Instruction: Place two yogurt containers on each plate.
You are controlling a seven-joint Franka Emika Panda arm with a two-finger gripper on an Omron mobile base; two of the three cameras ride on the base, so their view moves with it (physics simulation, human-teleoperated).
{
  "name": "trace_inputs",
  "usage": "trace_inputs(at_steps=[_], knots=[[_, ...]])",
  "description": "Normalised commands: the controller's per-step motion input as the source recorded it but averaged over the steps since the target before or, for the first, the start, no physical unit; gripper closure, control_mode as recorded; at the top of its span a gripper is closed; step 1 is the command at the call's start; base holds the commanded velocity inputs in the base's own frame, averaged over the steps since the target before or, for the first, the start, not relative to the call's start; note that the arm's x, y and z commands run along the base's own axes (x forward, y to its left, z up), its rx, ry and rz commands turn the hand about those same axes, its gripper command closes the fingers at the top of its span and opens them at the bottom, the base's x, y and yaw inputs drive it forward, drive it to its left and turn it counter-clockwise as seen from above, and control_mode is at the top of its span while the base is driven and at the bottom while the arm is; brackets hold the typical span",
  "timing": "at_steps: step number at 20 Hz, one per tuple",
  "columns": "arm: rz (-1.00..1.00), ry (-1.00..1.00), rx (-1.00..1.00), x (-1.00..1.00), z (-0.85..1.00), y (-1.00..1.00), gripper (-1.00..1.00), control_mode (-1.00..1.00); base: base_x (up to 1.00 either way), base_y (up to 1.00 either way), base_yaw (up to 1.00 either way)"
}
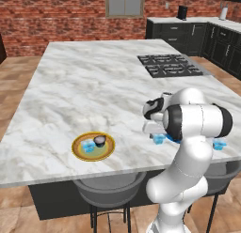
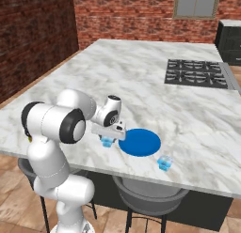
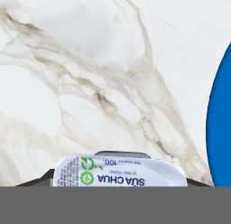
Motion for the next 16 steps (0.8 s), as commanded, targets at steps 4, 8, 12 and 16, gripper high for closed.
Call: trace_inputs(at_steps=[4, 8, 12, 16], knots=[[-0.21, 0.0, 0.01, -0.01, 0.38, -0.47, 1.0, -1.0, 0.0, 0.0, 0.0], [-0.16, 0.0, 0.03, 0.08, 0.49, -0.48, 1.0, -1.0, 0.0, 0.0, 0.0], [-0.16, 0.0, 0.0, 0.27, 0.25, -0.46, 1.0, -1.0, 0.0, 0.0, 0.0], [-0.16, 0.0, 0.0, 0.33, -0.03, -0.47, 1.0, -1.0, 0.0, 0.0, 0.0]])
